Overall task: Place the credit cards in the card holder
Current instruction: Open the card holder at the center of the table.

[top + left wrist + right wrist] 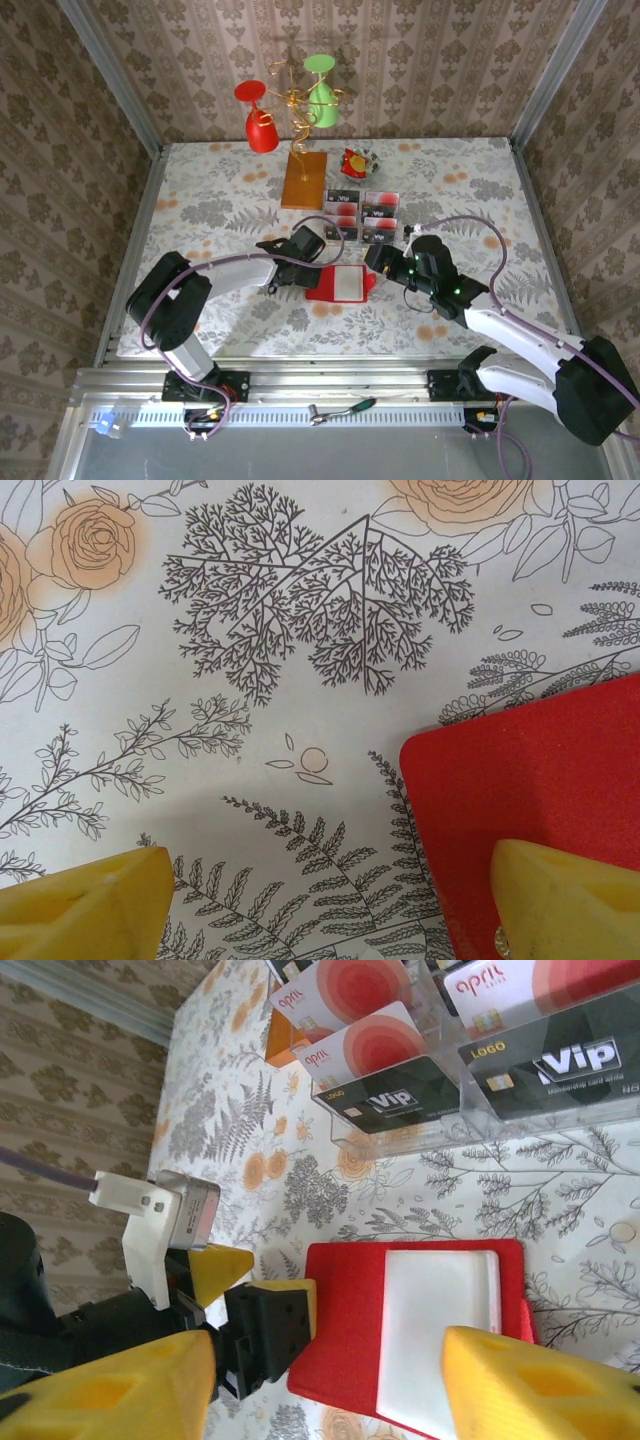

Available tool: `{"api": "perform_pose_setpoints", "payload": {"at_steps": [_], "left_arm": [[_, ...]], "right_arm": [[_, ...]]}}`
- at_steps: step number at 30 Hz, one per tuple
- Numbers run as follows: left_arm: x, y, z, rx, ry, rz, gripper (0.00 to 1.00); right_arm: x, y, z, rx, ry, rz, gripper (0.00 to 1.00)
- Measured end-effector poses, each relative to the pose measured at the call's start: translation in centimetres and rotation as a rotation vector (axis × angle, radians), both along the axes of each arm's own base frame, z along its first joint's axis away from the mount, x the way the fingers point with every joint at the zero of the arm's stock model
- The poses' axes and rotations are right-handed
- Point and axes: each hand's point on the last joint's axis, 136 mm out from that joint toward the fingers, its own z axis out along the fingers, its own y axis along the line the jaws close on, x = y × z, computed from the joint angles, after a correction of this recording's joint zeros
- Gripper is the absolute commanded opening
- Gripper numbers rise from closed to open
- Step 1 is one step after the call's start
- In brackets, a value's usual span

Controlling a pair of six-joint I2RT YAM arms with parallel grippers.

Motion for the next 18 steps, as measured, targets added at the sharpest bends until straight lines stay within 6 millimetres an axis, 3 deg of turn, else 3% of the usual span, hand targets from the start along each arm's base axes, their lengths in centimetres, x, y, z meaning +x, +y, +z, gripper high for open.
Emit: {"api": "perform_pose_setpoints", "payload": {"at_steps": [10, 18], "left_arm": [[0.1, -0.1, 0.2, -0.002, -0.002, 0.0, 0.84], [0.1, -0.1, 0.2, 0.001, -0.001, -0.003, 0.83]], "right_arm": [[0.3, 2.7, -6.1, -0.141, 0.188, 0.102, 0.48], [0.4, 1.9, -9.4, -0.192, 0.251, 0.083, 0.46]]}}
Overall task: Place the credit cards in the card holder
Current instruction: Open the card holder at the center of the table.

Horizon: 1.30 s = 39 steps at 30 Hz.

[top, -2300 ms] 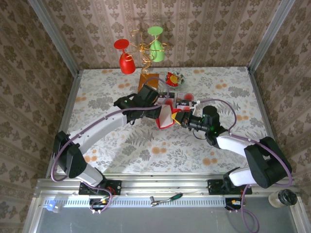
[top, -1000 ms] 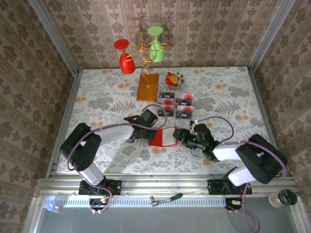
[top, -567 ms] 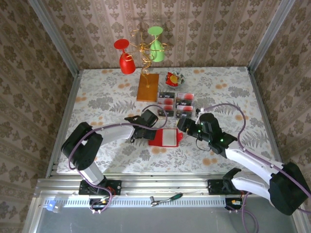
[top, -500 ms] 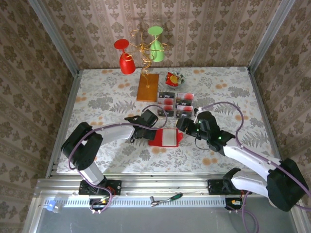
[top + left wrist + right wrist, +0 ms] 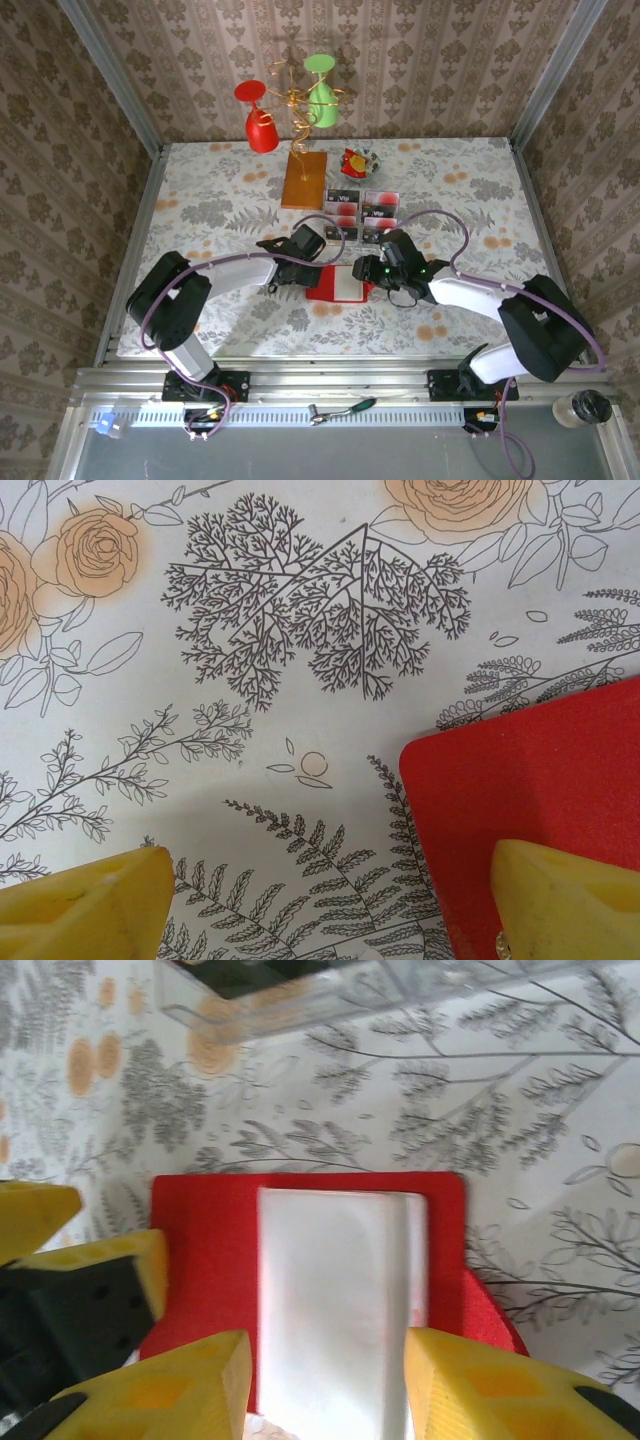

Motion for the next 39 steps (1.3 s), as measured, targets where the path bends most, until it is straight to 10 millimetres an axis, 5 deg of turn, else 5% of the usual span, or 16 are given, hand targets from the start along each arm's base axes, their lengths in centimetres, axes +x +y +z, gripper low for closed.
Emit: {"api": "perform_pose_setpoints", "payload": {"at_steps": [6, 22, 31, 39], "left_arm": [[0.0, 0.0, 0.0, -0.002, -0.002, 0.0, 0.84], [0.1, 0.2, -1.2, -0.007, -0.003, 0.007, 0.83], [0.0, 0.3, -1.2, -0.014, -0.009, 0.007, 0.83], [-0.3, 0.9, -1.1, -0.014, -0.009, 0.012, 0.83]], "right_arm": [[-1.3, -2.0, -2.9, -0.048, 0.05, -0.031, 0.46], [-1.5, -2.0, -1.5, -0.004, 0.004, -0.029, 0.44], [-0.5, 2.5, 2.8, 0.058, -0.067, 0.088, 0.2], [-0.4, 6.6, 0.4, 0.024, 0.0, 0.175, 0.05]]}}
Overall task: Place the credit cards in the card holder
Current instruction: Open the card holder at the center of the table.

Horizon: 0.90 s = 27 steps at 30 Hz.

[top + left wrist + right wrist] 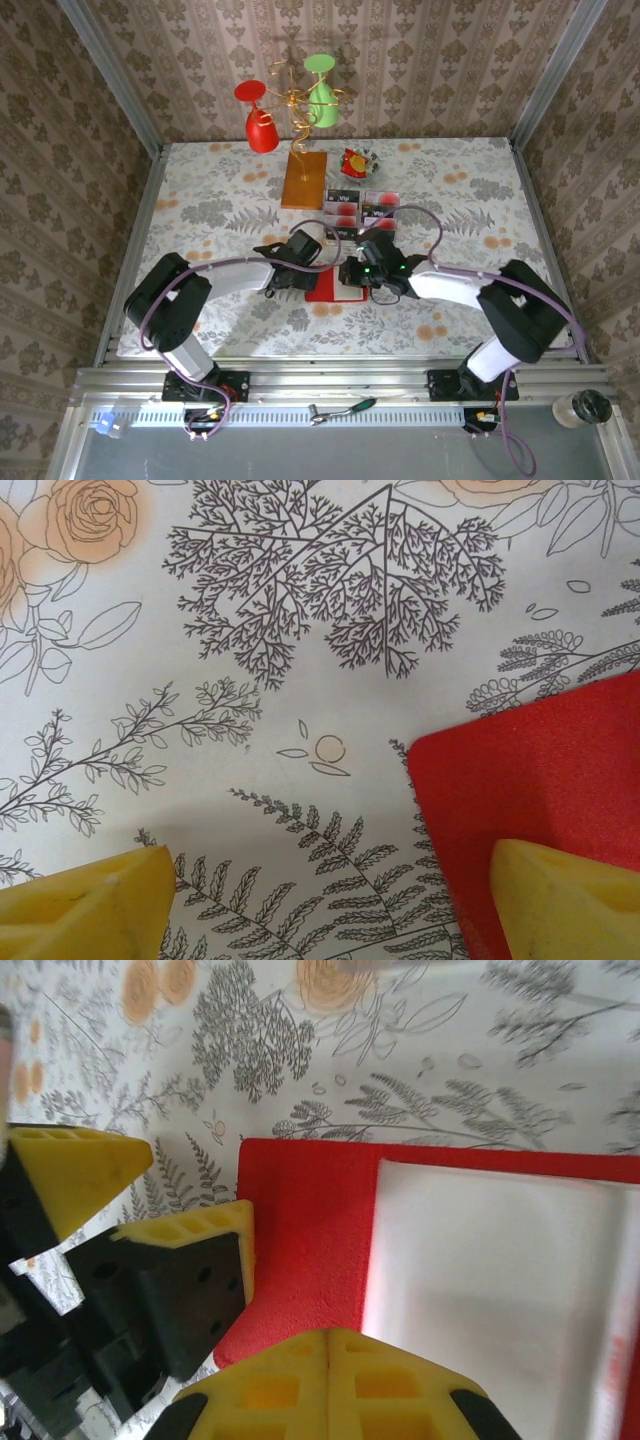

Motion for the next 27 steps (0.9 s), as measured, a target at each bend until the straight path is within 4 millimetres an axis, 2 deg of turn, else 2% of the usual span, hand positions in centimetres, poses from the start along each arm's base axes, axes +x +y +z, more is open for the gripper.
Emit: {"api": "perform_pose_setpoints", "payload": {"at_steps": [5, 10, 18, 27], "left_arm": [[0.1, 0.6, 0.2, -0.003, -0.003, 0.015, 0.83], [0.5, 1.5, 1.0, -0.019, -0.014, 0.042, 0.84], [0.5, 1.1, 3.9, -0.099, -0.048, 0.033, 0.85], [-0.2, 0.3, 3.8, -0.125, -0.032, 0.037, 0.84]], "right_arm": [[0.0, 2.7, -2.0, -0.018, 0.037, 0.054, 0.01], [0.0, 3.8, -3.8, -0.02, 0.07, 0.063, 0.01], [0.4, 4.5, -3.8, 0.019, 0.079, 0.048, 0.0], [0.8, 5.3, -3.6, 0.067, 0.082, 0.029, 0.0]]}}
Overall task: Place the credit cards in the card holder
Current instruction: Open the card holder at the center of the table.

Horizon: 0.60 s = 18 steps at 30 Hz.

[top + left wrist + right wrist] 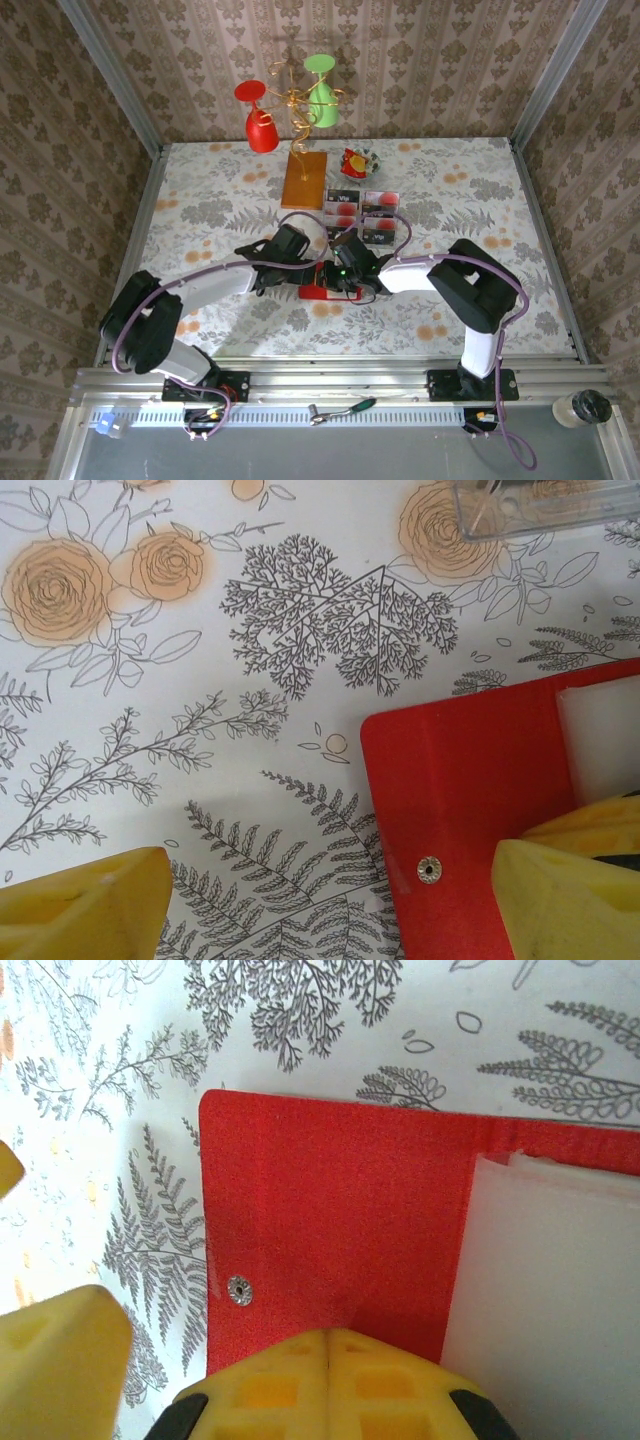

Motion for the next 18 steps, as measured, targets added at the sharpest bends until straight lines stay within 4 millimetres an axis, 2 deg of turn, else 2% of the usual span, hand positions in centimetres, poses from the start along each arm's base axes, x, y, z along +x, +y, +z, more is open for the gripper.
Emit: {"api": "perform_pose_setpoints", "payload": {"at_steps": [13, 17, 18], "left_arm": [[-0.3, 2.2, -3.3, 0.114, 0.061, 0.109, 0.84], [-0.3, 2.3, -3.4, 0.115, 0.06, 0.114, 0.84], [-0.3, 2.3, -3.5, 0.115, 0.061, 0.114, 0.84]], "right_arm": [[0.0, 0.3, 0.3, 0.037, -0.001, -0.018, 0.0], [-0.2, 0.0, 1.6, 0.043, -0.015, -0.015, 0.0], [-0.3, -0.1, 2.2, 0.042, -0.026, -0.011, 0.03]]}}
